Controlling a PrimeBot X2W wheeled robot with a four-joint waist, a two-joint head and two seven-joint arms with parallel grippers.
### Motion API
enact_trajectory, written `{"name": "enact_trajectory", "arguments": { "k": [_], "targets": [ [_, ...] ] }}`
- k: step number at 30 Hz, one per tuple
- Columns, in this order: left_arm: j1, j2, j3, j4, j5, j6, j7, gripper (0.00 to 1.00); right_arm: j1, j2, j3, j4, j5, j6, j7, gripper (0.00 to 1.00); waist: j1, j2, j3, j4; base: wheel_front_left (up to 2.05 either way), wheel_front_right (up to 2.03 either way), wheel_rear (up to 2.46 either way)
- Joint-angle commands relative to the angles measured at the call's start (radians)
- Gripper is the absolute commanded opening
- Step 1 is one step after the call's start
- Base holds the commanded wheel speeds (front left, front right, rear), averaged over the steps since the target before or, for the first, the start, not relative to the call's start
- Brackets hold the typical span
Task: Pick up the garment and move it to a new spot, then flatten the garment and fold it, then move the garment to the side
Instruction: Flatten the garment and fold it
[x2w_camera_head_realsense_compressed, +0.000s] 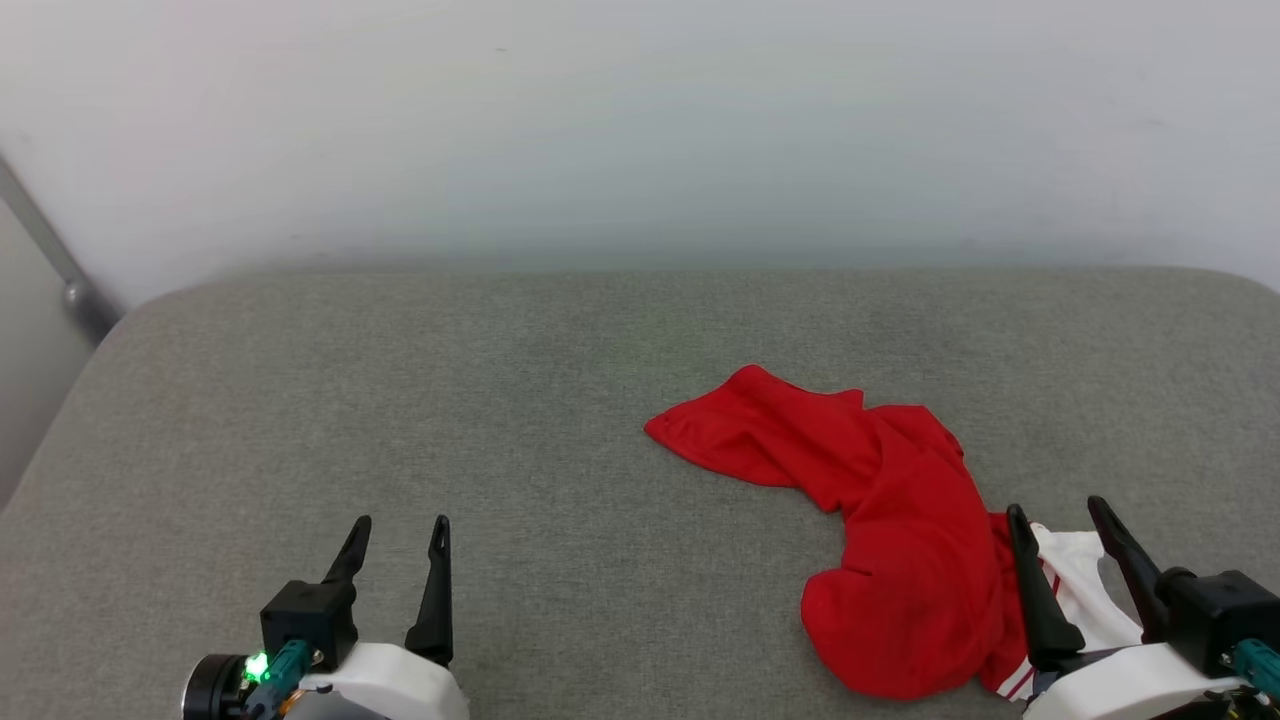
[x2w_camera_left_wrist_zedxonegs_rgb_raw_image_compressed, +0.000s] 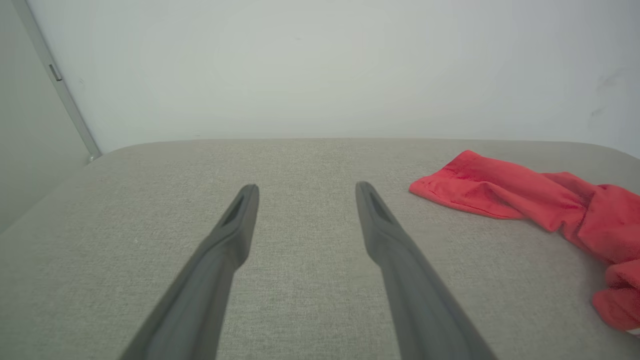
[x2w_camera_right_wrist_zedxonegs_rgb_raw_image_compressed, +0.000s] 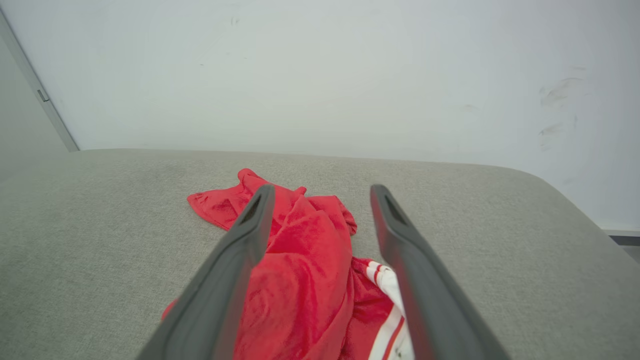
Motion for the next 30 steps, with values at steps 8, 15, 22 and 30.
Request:
{"name": "enact_trajectory", "arguments": {
  "k": [8, 15, 22, 30],
  "targets": [
    [-0.114, -0.011, -0.043, 0.007, 0.009, -0.034, 0.034, 1.00, -0.011, 0.003, 0.000, -0.012, 0.036, 0.000, 0.009, 1.00, 0.0001, 0.0000, 0.033, -0.032, 0.00, 0.00, 0.00],
    [-0.357, -0.036, -0.124, 0.058, 0.034, -0.121, 0.139, 1.00, -0.073, 0.003, -0.012, -0.039, 0.037, 0.000, -0.006, 1.00, 0.0001, 0.0000, 0.146, -0.060, 0.00, 0.00, 0.00],
    [-0.598, -0.060, -0.197, 0.201, 0.038, -0.217, 0.280, 1.00, -0.157, 0.003, 0.012, -0.047, 0.030, 0.000, -0.040, 1.00, 0.0001, 0.0000, 0.275, -0.111, 0.00, 0.00, 0.00],
    [-0.775, -0.047, -0.323, 0.384, 0.006, -0.278, 0.504, 1.00, -0.211, 0.002, 0.047, -0.012, 0.035, 0.000, -0.072, 1.00, 0.0001, 0.0000, 0.371, -0.163, 0.00, 0.00, 0.00]
  ]
}}
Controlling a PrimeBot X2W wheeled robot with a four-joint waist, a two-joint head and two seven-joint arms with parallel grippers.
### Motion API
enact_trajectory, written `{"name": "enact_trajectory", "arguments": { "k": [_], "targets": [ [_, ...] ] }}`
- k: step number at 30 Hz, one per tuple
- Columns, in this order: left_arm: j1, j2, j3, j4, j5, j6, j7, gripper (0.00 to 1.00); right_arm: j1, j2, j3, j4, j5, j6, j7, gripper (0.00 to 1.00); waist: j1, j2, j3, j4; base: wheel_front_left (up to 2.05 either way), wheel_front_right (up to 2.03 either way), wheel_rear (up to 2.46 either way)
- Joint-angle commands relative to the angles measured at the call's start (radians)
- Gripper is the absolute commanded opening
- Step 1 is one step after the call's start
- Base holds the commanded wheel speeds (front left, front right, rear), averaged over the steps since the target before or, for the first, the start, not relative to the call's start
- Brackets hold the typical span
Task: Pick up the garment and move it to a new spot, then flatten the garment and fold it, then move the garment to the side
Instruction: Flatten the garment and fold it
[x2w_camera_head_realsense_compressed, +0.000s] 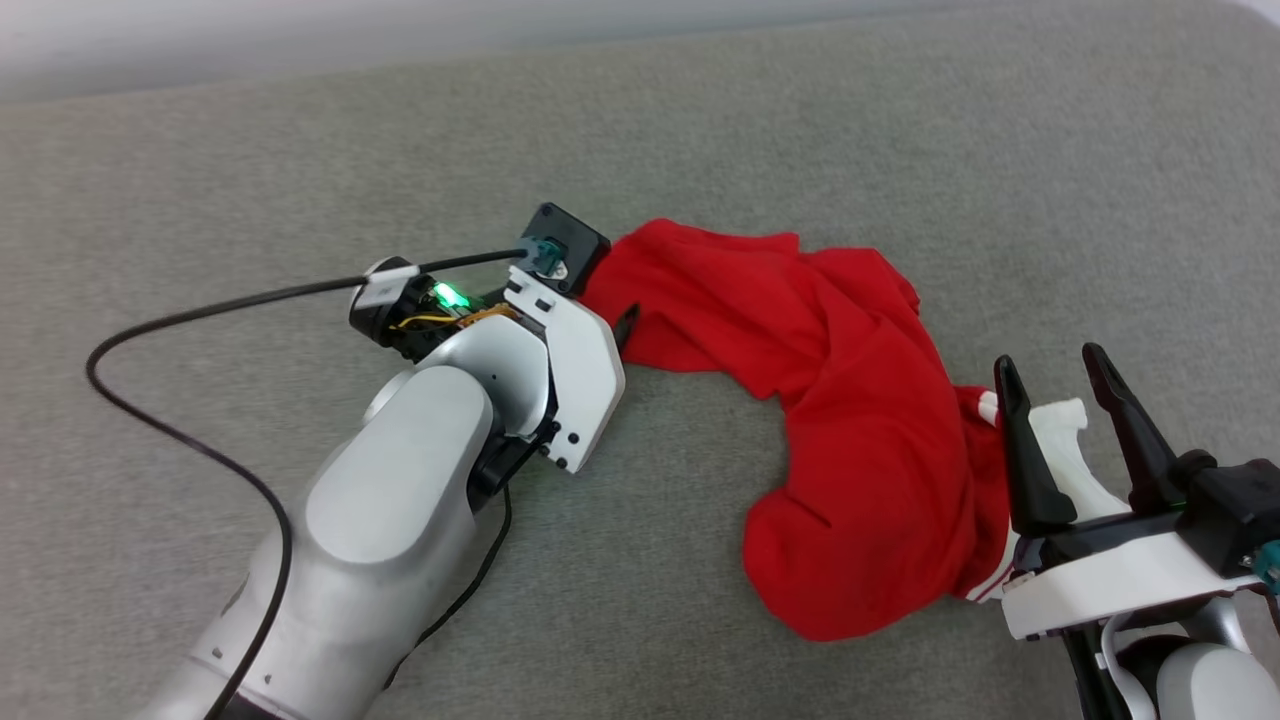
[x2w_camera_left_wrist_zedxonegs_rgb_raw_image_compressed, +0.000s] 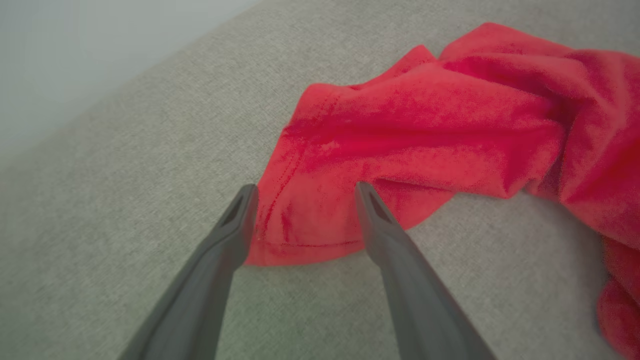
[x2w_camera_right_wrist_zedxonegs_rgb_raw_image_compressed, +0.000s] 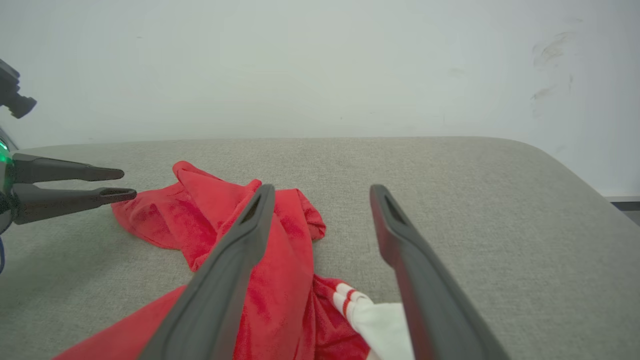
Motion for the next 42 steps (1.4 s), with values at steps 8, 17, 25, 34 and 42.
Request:
{"name": "enact_trajectory", "arguments": {
  "k": [8, 17, 25, 34, 42],
  "targets": [
    [-0.050, 0.060, -0.201, 0.096, -0.165, -0.007, 0.249, 1.00, -0.031, 0.002, 0.022, 0.046, 0.023, 0.000, -0.029, 1.00, -0.0002, -0.0001, 0.062, -0.062, 0.00, 0.00, 0.00],
    [-0.073, 0.128, -0.245, 0.085, -0.264, -0.004, 0.240, 0.00, -0.031, 0.002, 0.000, 0.075, 0.019, 0.000, -0.033, 1.00, -0.0002, -0.0001, 0.044, -0.062, 0.00, 0.00, 0.00],
    [-0.022, 0.174, -0.148, 0.037, -0.266, 0.074, -0.022, 0.00, 0.006, 0.001, -0.026, 0.075, 0.008, 0.000, -0.008, 1.00, -0.0002, -0.0001, -0.057, 0.018, 0.00, 0.00, 0.00],
    [0.280, 0.289, -0.034, -0.131, -0.357, 0.228, -0.146, 0.00, 0.064, 0.001, -0.067, 0.039, -0.001, 0.000, 0.044, 1.00, -0.0002, -0.0001, -0.154, 0.121, 0.00, 0.00, 0.00],
    [0.612, 0.295, 0.021, -0.253, -0.468, 0.350, -0.197, 0.01, 0.117, 0.001, -0.080, 0.016, -0.004, 0.000, 0.080, 1.00, -0.0002, -0.0001, -0.223, 0.155, 0.00, 0.00, 0.00]
  ]
}}
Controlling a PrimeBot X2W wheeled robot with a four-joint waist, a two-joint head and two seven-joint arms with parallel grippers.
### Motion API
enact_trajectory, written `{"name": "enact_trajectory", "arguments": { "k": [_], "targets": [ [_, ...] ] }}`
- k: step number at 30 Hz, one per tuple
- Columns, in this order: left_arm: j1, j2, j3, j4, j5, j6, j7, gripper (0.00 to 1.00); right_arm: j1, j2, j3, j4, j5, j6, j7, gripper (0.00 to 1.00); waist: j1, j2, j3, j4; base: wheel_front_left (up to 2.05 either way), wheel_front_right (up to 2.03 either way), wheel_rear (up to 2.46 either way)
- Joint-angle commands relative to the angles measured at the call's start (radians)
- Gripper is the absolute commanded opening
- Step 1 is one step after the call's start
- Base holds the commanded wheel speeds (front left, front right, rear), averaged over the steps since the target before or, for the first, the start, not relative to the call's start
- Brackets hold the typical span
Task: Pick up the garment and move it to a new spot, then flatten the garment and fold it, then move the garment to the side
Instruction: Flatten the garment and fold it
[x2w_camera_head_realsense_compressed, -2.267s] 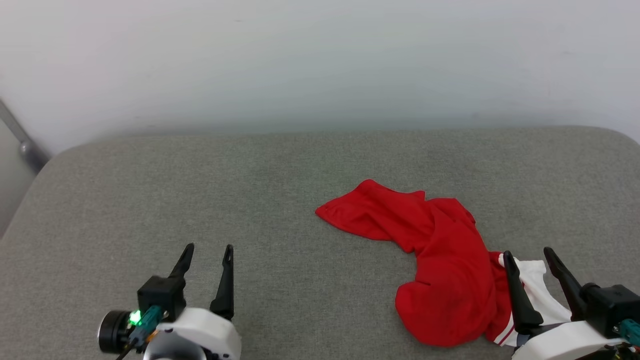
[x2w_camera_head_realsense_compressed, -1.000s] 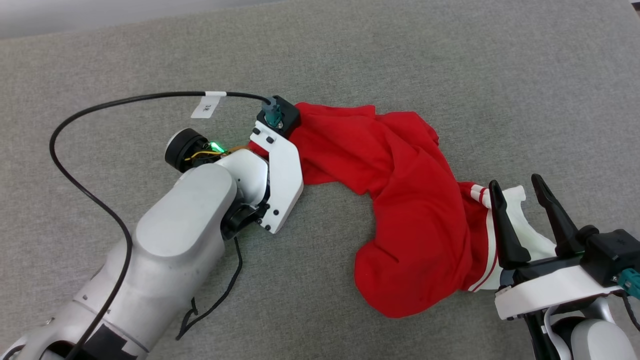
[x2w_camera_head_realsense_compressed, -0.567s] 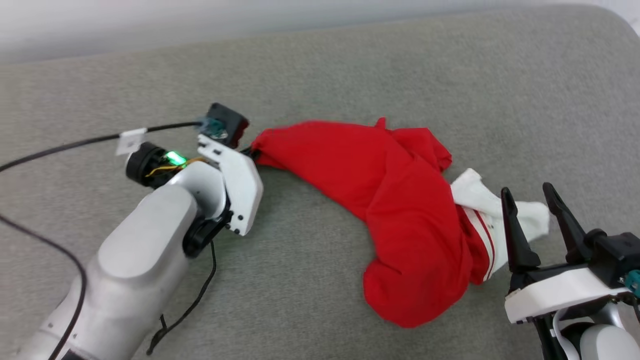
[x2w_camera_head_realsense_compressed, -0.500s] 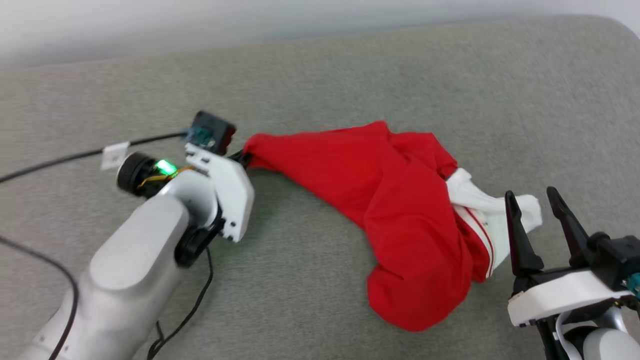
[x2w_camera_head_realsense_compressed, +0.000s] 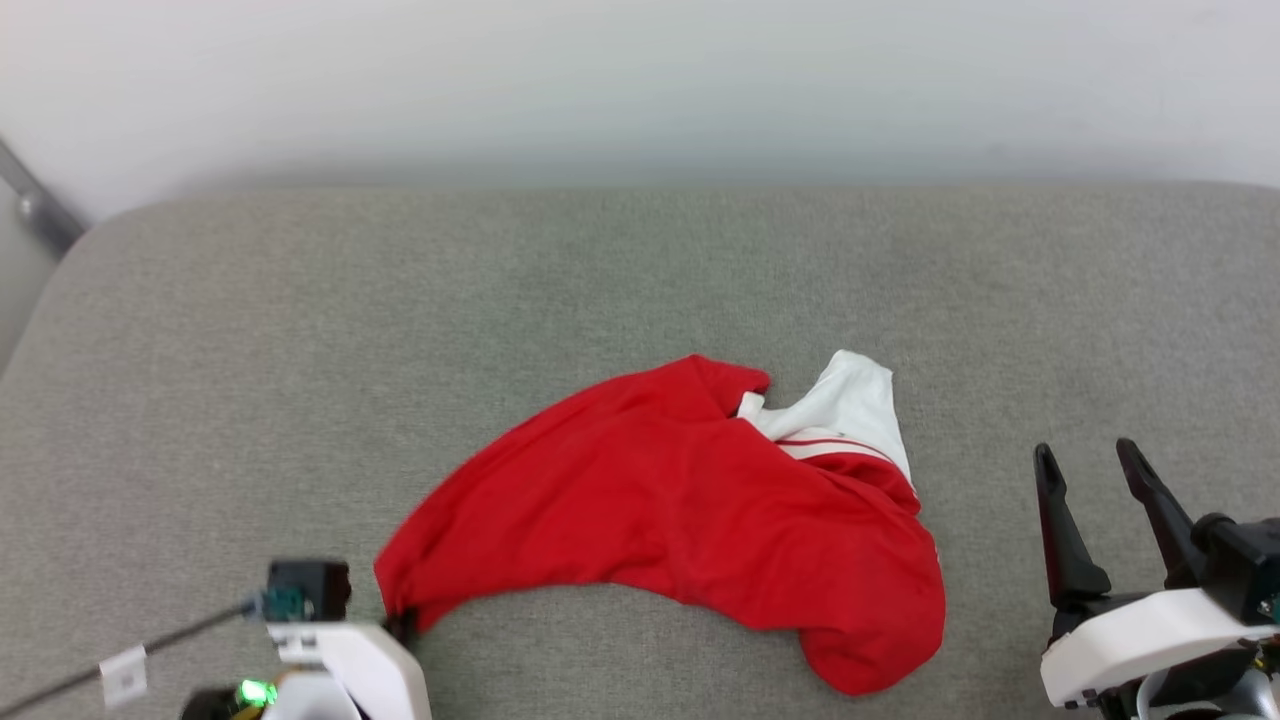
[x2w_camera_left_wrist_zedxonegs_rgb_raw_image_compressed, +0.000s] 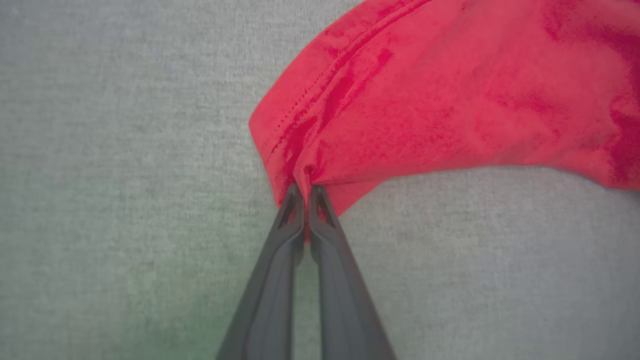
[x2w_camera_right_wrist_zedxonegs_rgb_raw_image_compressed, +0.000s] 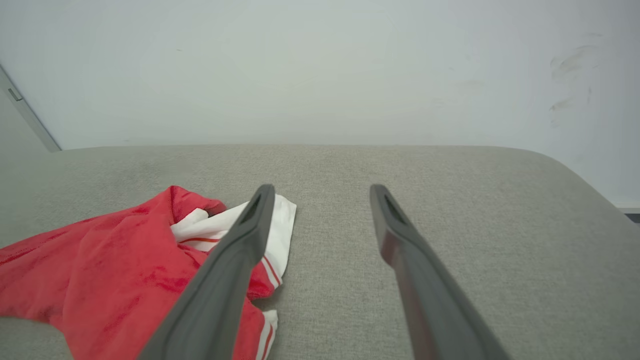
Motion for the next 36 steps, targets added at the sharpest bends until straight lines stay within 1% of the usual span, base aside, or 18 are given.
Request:
{"name": "enact_trajectory", "arguments": {
  "k": [1, 2, 3, 8, 13, 17, 20, 22, 25, 29, 32, 36],
  "targets": [
    [0.041, -0.008, -0.001, -0.019, -0.011, 0.013, -0.007, 0.29, 0.020, 0.001, -0.003, -0.008, -0.003, 0.000, 0.006, 1.00, 0.0001, 0.0000, -0.027, 0.015, 0.00, 0.00, 0.00],
    [0.061, -0.011, -0.001, -0.031, -0.013, 0.021, -0.016, 0.81, 0.025, 0.001, -0.003, -0.010, -0.002, 0.000, 0.011, 1.00, 0.0001, 0.0000, -0.033, 0.018, 0.00, 0.00, 0.00],
    [0.076, -0.017, -0.001, -0.046, -0.017, 0.027, -0.025, 1.00, 0.032, 0.001, -0.004, -0.013, 0.000, 0.000, 0.013, 1.00, 0.0001, 0.0000, -0.039, 0.021, 0.00, 0.00, 0.00],
    [0.086, -0.027, 0.002, -0.115, 0.037, 0.052, -0.124, 1.00, 0.057, 0.001, -0.005, -0.020, 0.005, 0.000, 0.026, 1.00, 0.0001, 0.0000, -0.071, 0.031, 0.00, 0.00, 0.00],
    [0.021, -0.015, 0.014, -0.185, 0.129, 0.072, -0.239, 1.00, 0.066, 0.001, 0.000, -0.025, 0.012, 0.000, 0.032, 1.00, 0.0001, 0.0000, -0.087, 0.026, 0.00, 0.00, 0.00],
    [-0.032, -0.017, 0.009, -0.198, 0.159, 0.067, -0.255, 1.00, 0.060, 0.001, 0.001, -0.028, 0.017, 0.000, 0.032, 1.00, 0.0001, 0.0000, -0.075, 0.017, 0.00, 0.00, 0.00],
    [-0.101, -0.026, -0.002, -0.188, 0.177, 0.045, -0.245, 1.00, 0.038, 0.001, 0.007, -0.033, 0.013, 0.000, 0.032, 1.00, 0.0001, 0.0000, -0.050, 0.002, 0.00, 0.00, 0.00],
    [-0.152, -0.033, -0.015, -0.172, 0.183, 0.022, -0.222, 1.00, 0.021, 0.001, 0.014, -0.037, 0.008, 0.000, 0.029, 1.00, 0.0001, 0.0000, -0.028, -0.010, 0.00, 0.00, 0.00],
    [-0.246, -0.045, -0.038, -0.139, 0.188, -0.028, -0.187, 1.00, -0.004, 0.001, 0.023, -0.044, 0.004, 0.000, 0.023, 1.00, 0.0001, 0.0000, 0.022, -0.031, 0.00, 0.00, 0.00],
    [-0.362, -0.056, -0.080, -0.065, 0.186, -0.113, -0.115, 1.00, -0.041, 0.001, 0.034, -0.042, 0.002, 0.000, 0.014, 1.00, 0.0001, 0.0000, 0.090, -0.056, 0.00, 0.00, 0.00],
    [-0.446, -0.064, -0.112, -0.010, 0.182, -0.187, -0.056, 1.00, -0.058, 0.001, 0.034, -0.033, 0.005, 0.000, 0.005, 1.00, 0.0001, 0.0000, 0.132, -0.072, 0.00, 0.00, 0.00],
    [-0.528, -0.074, -0.164, 0.073, 0.165, -0.275, 0.056, 1.00, -0.082, 0.001, 0.041, -0.015, 0.012, 0.000, -0.014, 1.00, 0.0001, 0.0000, 0.169, -0.092, 0.00, 0.00, 0.00]
  ]
}}
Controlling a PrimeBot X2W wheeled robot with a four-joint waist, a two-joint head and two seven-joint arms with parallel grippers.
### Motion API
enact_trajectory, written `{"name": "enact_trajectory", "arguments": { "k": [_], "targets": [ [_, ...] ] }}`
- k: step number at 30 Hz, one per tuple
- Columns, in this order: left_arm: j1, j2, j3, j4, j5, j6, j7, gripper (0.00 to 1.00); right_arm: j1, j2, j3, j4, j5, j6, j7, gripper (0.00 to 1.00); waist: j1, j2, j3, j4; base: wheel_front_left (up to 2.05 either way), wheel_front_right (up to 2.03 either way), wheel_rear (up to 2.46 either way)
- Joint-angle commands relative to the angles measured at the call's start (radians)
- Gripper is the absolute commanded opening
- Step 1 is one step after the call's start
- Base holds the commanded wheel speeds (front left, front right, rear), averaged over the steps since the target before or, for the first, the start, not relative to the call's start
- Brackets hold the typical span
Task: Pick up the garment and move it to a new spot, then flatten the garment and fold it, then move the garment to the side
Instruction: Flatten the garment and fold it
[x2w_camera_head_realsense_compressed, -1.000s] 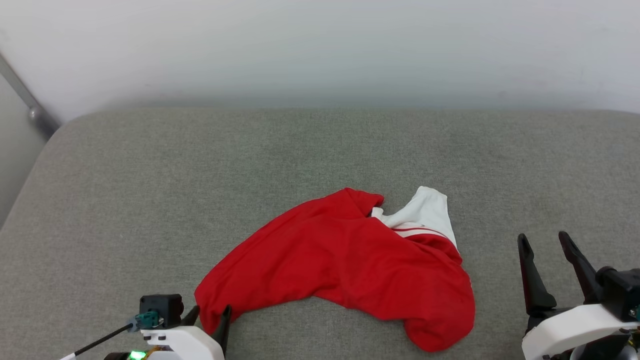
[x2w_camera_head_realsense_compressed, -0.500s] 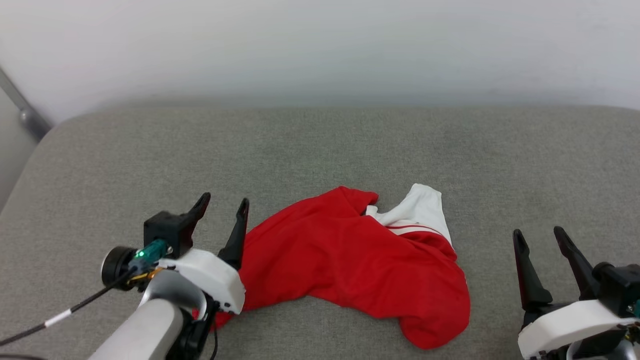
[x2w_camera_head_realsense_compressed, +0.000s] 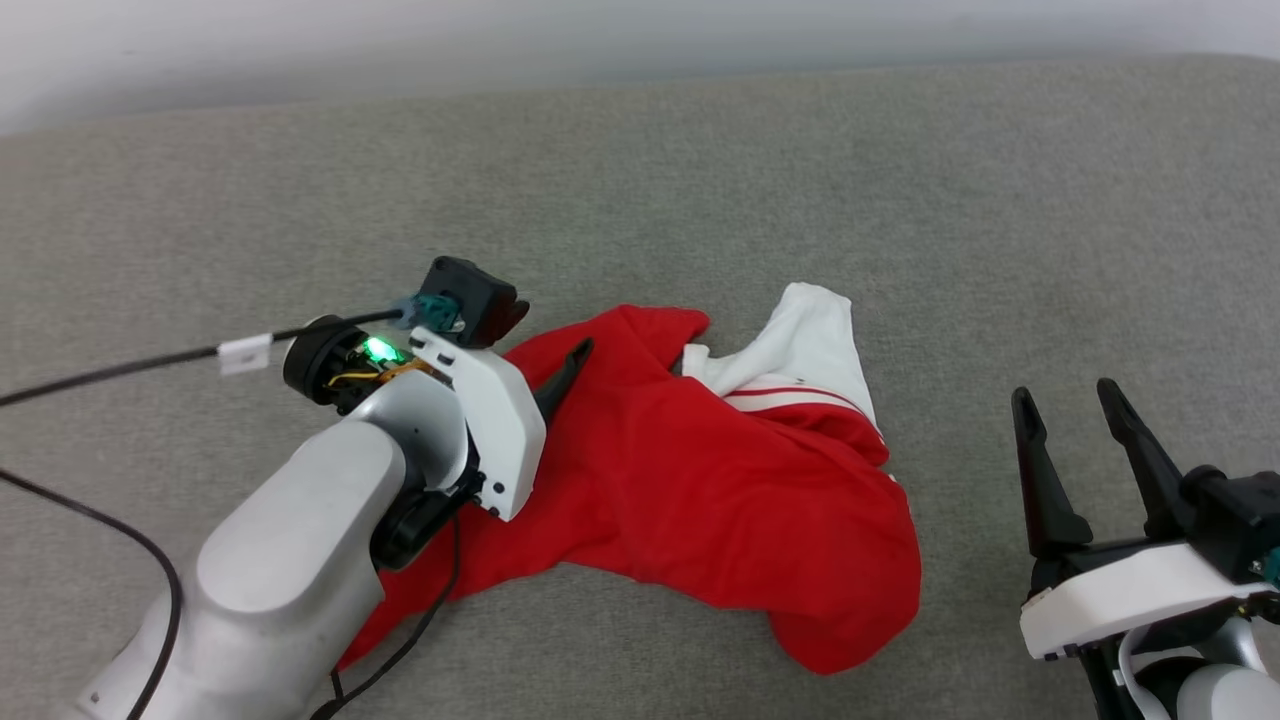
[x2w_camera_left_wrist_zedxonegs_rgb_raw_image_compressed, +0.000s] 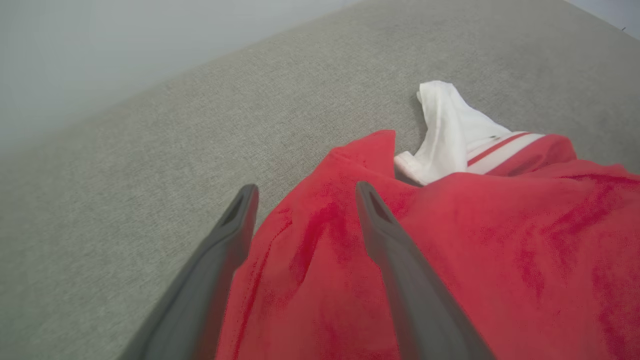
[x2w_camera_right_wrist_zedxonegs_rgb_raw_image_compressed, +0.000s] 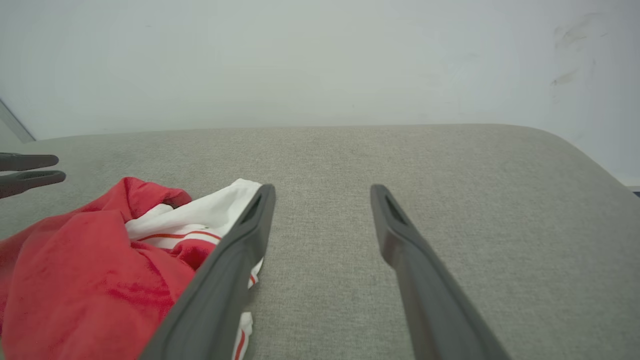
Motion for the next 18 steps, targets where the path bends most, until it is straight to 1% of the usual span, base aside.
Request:
{"name": "enact_trajectory", "arguments": {
  "k": [1, 3, 6, 11, 12, 13, 14, 16, 18],
  "targets": [
    [-0.022, 0.001, -0.009, 0.017, -0.006, -0.012, 0.025, 1.00, -0.017, 0.001, 0.003, 0.004, 0.004, 0.000, -0.007, 1.00, -0.0001, 0.0000, 0.028, -0.024, 0.00, 0.00, 0.00],
    [-0.049, -0.003, -0.036, 0.055, -0.019, -0.034, 0.089, 1.00, -0.026, 0.001, 0.007, 0.015, 0.008, 0.000, -0.014, 1.00, -0.0001, 0.0000, 0.039, -0.036, 0.00, 0.00, 0.00],
    [-0.075, 0.000, -0.081, 0.107, -0.036, -0.055, 0.189, 1.00, -0.035, 0.001, 0.011, 0.028, 0.013, 0.000, -0.025, 1.00, -0.0001, 0.0000, 0.051, -0.053, 0.00, 0.00, 0.00],
    [-0.062, 0.010, -0.153, 0.181, -0.087, -0.068, 0.367, 1.00, -0.036, 0.001, 0.011, 0.051, 0.024, 0.000, -0.040, 1.00, -0.0001, 0.0000, 0.057, -0.075, 0.00, 0.00, 0.00],
    [-0.055, 0.007, -0.163, 0.186, -0.099, -0.069, 0.391, 0.53, -0.035, 0.001, 0.009, 0.053, 0.025, 0.000, -0.042, 1.00, -0.0001, 0.0000, 0.056, -0.077, 0.00, 0.00, 0.00],
    [-0.051, 0.006, -0.173, 0.186, -0.107, -0.071, 0.406, 0.24, -0.035, 0.001, 0.008, 0.056, 0.027, 0.000, -0.044, 1.00, -0.0001, 0.0000, 0.056, -0.079, 0.00, 0.00, 0.00],
    [-0.046, 0.005, -0.176, 0.186, -0.114, -0.072, 0.409, 0.00, -0.034, 0.001, 0.007, 0.058, 0.027, 0.000, -0.045, 1.00, -0.0001, 0.0000, 0.055, -0.080, 0.00, 0.00, 0.00],
    [-0.038, 0.009, -0.179, 0.185, -0.116, -0.072, 0.409, 0.00, -0.033, 0.001, 0.003, 0.062, 0.031, 0.000, -0.048, 1.00, -0.0001, 0.0000, 0.052, -0.079, 0.00, 0.00, 0.00],
    [-0.046, 0.012, -0.174, 0.181, -0.099, -0.067, 0.366, 0.00, -0.028, 0.001, -0.007, 0.063, 0.029, 0.000, -0.048, 1.00, -0.0001, 0.0000, 0.042, -0.070, 0.00, 0.00, 0.00]
  ]
}}
